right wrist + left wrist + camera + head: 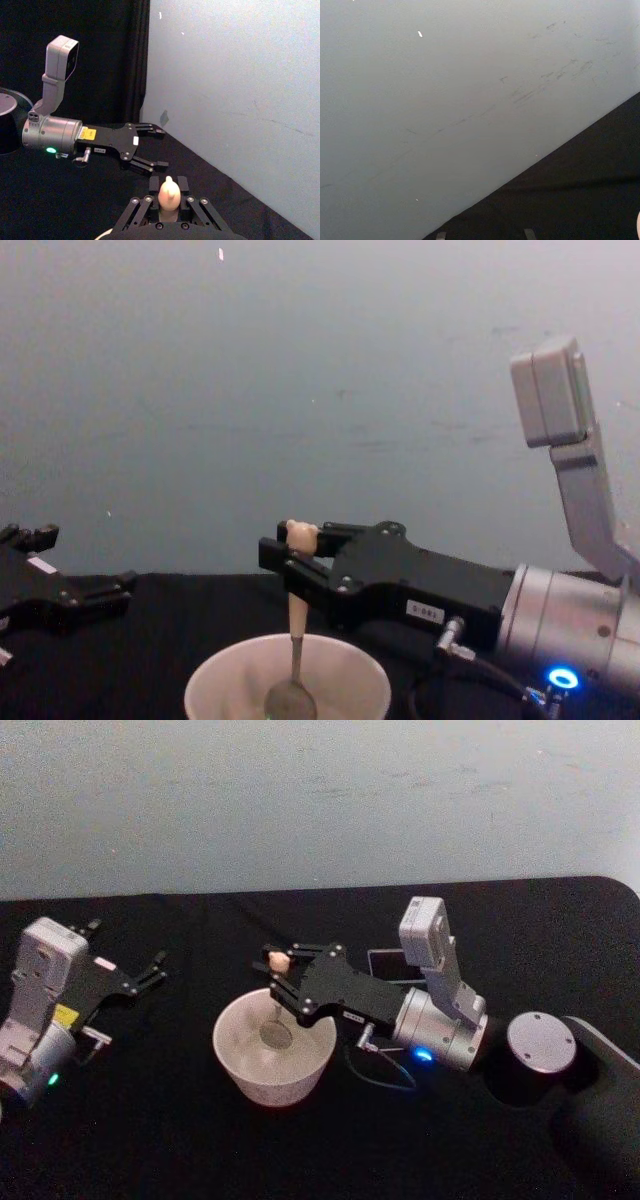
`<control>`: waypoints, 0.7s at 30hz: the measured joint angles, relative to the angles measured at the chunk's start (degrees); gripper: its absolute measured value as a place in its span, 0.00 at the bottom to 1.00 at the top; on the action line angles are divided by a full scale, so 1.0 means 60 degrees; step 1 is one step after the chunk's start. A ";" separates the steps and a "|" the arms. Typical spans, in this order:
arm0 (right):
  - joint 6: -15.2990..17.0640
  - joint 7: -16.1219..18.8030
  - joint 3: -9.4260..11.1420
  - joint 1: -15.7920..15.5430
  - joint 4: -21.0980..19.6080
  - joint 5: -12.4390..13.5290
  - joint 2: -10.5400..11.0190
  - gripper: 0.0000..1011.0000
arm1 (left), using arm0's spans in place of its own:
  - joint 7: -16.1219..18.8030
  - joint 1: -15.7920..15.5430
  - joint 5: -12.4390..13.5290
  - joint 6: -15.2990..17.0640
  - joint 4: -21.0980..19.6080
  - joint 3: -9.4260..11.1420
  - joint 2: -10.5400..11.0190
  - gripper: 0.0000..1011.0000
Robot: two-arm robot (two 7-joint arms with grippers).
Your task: Pick up the stirring spoon with one hand, stir inside the cup, then place it back in its original position.
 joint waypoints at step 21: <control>0.0058 0.0002 0.0312 -0.0569 -0.0841 -0.0038 0.0589 0.21 | 0.0000 -0.0001 0.0000 0.0000 0.0000 0.0000 0.0000 0.99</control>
